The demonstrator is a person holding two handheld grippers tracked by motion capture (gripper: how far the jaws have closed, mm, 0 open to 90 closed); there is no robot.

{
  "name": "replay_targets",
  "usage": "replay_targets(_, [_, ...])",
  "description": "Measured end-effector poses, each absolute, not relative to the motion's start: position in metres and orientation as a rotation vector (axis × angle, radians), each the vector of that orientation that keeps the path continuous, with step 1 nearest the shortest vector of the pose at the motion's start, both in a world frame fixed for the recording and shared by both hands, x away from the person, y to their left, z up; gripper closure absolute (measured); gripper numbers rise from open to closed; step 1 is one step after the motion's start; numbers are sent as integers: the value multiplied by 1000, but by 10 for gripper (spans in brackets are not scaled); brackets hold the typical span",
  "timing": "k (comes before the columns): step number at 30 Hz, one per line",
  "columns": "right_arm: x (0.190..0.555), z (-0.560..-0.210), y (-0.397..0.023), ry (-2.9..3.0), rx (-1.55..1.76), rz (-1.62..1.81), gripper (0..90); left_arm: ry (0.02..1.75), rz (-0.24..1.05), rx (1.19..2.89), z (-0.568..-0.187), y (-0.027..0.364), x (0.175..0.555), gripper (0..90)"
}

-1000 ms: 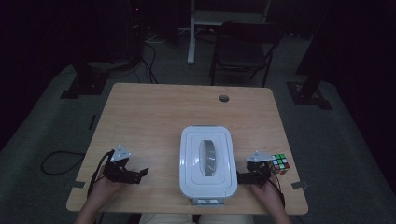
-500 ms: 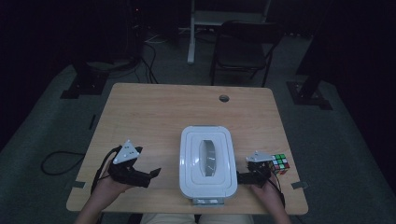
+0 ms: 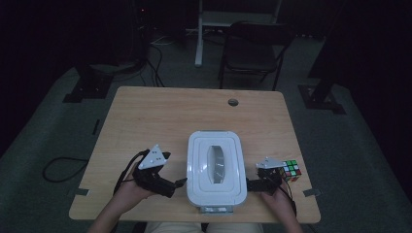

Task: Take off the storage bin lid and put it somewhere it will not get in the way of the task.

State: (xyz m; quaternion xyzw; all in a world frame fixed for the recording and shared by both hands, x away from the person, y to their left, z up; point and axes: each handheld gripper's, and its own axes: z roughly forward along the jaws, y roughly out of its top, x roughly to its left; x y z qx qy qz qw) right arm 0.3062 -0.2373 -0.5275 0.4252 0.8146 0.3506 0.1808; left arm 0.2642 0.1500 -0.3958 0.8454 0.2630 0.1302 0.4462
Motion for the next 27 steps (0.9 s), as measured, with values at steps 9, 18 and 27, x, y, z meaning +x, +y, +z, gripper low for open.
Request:
replay_targets(9, [306,-528,-237,2301,1201,990,131,560,262,2102,-395,124,265,16])
replay_targets(18, [306,-528,-237,2301,1201,990,131,487,209,2120,-397,99,269,15])
replay_targets(27, [306,-528,-237,2301,1201,990,131,471,190,2129,-396,80,274,16])
